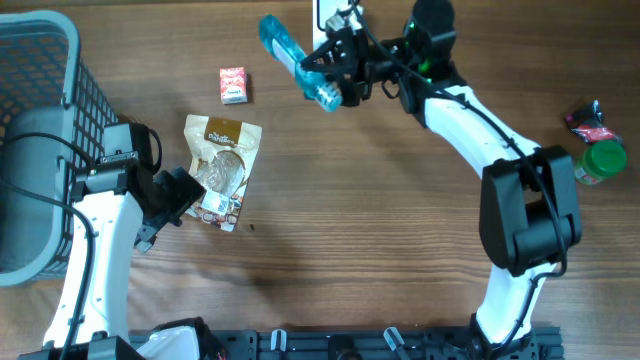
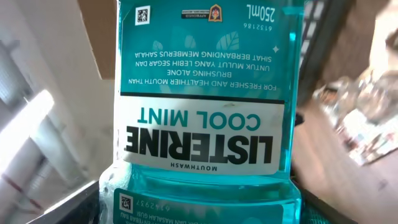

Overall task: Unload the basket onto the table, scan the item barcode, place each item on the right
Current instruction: 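Hold the Listerine label under the scanner, rotating the bottle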

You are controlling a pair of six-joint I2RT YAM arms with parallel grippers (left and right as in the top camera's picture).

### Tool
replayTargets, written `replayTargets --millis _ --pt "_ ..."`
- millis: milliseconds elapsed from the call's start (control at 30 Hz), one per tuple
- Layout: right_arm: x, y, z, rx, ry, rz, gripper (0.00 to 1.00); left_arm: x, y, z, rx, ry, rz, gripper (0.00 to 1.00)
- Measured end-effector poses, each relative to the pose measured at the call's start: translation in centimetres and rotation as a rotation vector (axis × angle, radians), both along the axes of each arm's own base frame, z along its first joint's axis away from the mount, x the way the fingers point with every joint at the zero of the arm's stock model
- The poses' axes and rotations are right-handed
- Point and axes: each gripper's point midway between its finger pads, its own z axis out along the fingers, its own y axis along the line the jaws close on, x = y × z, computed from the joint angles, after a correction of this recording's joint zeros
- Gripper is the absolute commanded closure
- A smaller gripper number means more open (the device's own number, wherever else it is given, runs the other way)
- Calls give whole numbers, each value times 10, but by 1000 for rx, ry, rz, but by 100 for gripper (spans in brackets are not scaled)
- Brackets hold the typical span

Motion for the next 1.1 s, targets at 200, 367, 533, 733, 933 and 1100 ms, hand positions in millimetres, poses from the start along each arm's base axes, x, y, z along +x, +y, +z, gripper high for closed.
replayTargets --millis 200,367,533,733,933,1100 --pt "26 0 -7 20 -132 -146 69 0 0 0 -1 0 0 0" --pt "86 -38 -60 -165 -85 -472 68 0 0 0 -1 -1 0 0" --pt "123 -74 -114 -454 -271 -706 68 0 0 0 -1 -1 1 0" --pt "138 -99 -146 -720 -463 -794 69 2 0 0 0 -9 3 0" --pt "155 -96 -142 -897 -695 -894 69 9 1 1 4 -36 7 0" --pt "168 -82 -117 -944 -877 -1003 68 14 2 2 7 -57 7 0"
